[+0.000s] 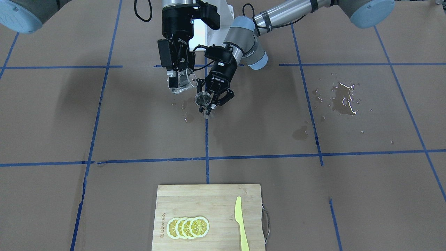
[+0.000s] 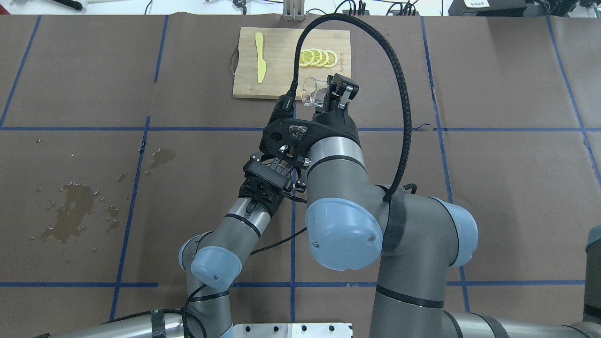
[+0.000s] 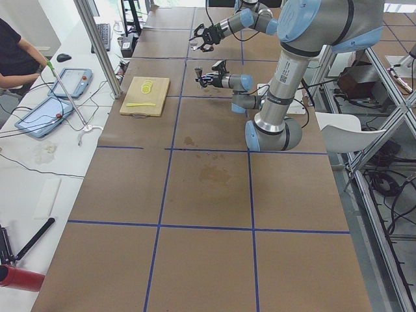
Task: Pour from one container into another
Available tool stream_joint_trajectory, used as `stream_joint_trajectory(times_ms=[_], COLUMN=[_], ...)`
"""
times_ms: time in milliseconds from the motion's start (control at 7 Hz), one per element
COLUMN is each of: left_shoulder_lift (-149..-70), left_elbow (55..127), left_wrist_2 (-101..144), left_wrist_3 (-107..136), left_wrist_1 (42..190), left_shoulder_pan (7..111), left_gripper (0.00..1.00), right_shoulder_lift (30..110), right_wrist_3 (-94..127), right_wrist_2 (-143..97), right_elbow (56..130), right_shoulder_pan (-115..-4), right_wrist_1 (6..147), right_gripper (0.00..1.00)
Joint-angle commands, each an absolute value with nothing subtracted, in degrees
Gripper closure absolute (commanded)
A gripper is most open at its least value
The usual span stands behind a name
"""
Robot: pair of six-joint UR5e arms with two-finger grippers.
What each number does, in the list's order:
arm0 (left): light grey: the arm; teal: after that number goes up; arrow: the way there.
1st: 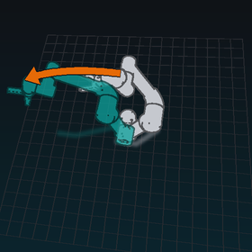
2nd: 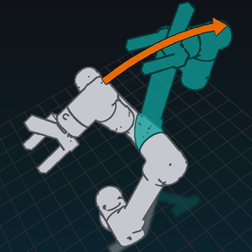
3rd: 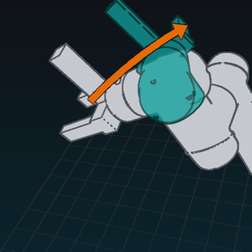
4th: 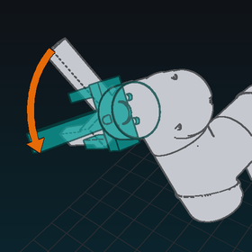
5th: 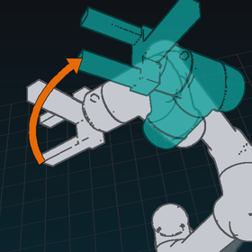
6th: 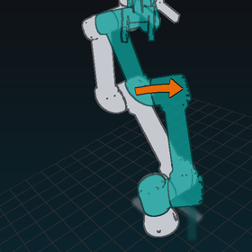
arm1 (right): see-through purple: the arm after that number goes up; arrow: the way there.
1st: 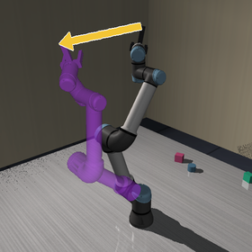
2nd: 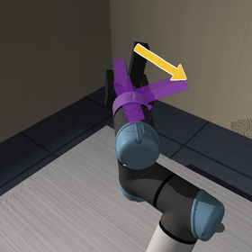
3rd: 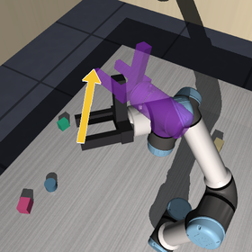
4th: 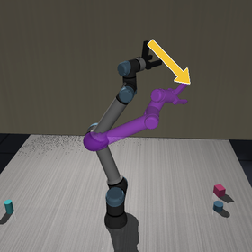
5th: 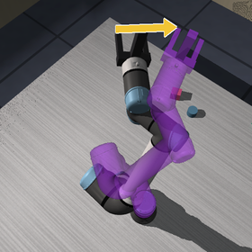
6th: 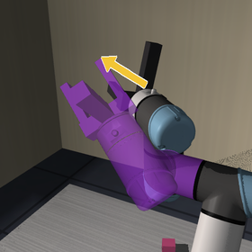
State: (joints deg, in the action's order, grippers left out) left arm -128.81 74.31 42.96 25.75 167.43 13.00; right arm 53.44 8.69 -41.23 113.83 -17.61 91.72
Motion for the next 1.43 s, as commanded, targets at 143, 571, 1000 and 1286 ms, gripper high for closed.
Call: stream_joint_trajectory(times_ms=[143, 571, 1000, 1286], left_shoulder_lift=[-123.1, -110.3, -97.2, -87.1], left_elbow=[80.0, 87.8, 91.6, 90.8], left_wrist_2=[39.9, 39.3, 39.5, 41.0], left_wrist_3=[24.2, 24.0, 24.3, 24.3], left_wrist_1=[167.6, 175.3, 189.3, 197.8], left_shoulder_pan=[12.8, 13.4, 13.4, 13.5], left_gripper=[1.0, 1.0, 1.0, 1.0], right_shoulder_lift=[63.5, 74.1, 75.1, 75.2], right_wrist_3=[32.4, 38.1, 38.1, 38.2], right_wrist_2=[-42.4, -44.0, -44.0, -44.2], right_elbow=[114.6, 115.8, 115.6, 115.5], right_shoulder_pan=[-17.9, -18.2, -18.6, -18.7], right_wrist_1=[76.2, 64.2, 62.9, 62.9], right_gripper=[1.0, 1.0, 1.0, 1.0])
